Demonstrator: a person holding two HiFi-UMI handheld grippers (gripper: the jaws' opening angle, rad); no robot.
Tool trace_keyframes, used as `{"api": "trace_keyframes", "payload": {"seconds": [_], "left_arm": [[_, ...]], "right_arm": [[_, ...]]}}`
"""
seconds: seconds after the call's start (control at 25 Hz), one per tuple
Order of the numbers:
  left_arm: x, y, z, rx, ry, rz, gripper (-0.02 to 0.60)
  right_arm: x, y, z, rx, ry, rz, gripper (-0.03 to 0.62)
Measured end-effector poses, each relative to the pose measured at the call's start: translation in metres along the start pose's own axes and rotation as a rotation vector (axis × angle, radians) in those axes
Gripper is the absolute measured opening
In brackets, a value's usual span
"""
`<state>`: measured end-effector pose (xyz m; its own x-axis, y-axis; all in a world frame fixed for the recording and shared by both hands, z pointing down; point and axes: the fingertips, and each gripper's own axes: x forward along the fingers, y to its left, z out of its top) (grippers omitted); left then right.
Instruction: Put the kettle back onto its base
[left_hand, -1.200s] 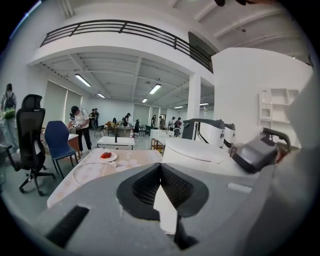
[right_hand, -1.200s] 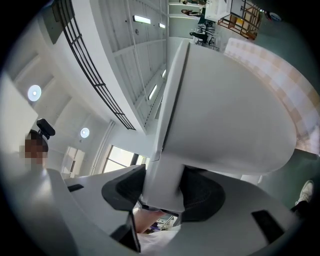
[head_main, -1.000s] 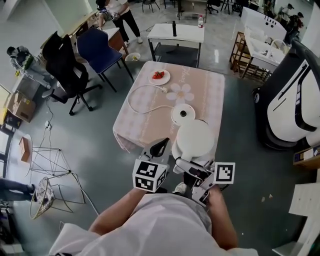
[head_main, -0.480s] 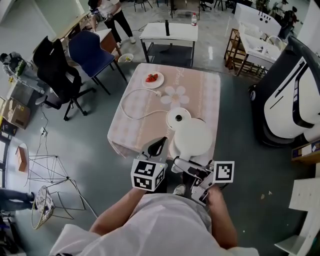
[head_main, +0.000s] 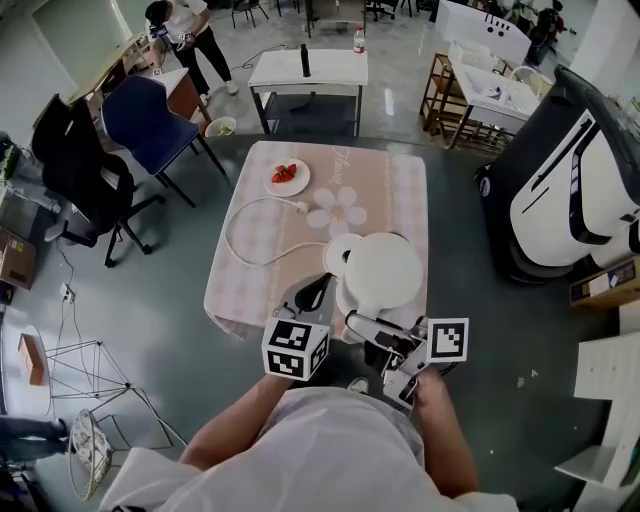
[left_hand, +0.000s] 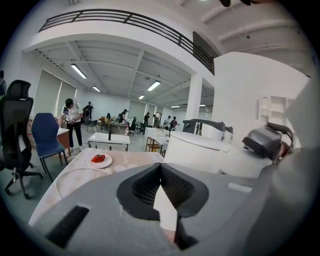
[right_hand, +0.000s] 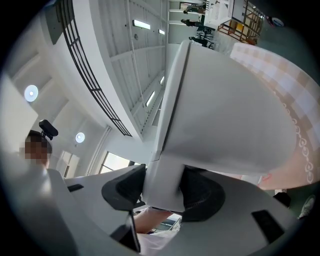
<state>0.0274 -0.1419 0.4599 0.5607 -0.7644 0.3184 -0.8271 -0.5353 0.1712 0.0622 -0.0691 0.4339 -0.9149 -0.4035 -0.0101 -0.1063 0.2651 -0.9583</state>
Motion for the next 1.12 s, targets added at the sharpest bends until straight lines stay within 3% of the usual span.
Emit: {"api": "trace_keyframes", "payload": {"seconds": [0.88,1.12], "left_arm": [[0.043,0.076,0.019,-0.043,-0.001,-0.147,0.006],[0.051,0.084,0.020,-0.049,0.006,-0.159,0.006]], "right_arm": [[0.070,-0.023,0.060,-0.007,-0.126,-0.093,0.189],[0.078,-0.027,0.071,0.003,-0.151,-0.073,0.189]]}}
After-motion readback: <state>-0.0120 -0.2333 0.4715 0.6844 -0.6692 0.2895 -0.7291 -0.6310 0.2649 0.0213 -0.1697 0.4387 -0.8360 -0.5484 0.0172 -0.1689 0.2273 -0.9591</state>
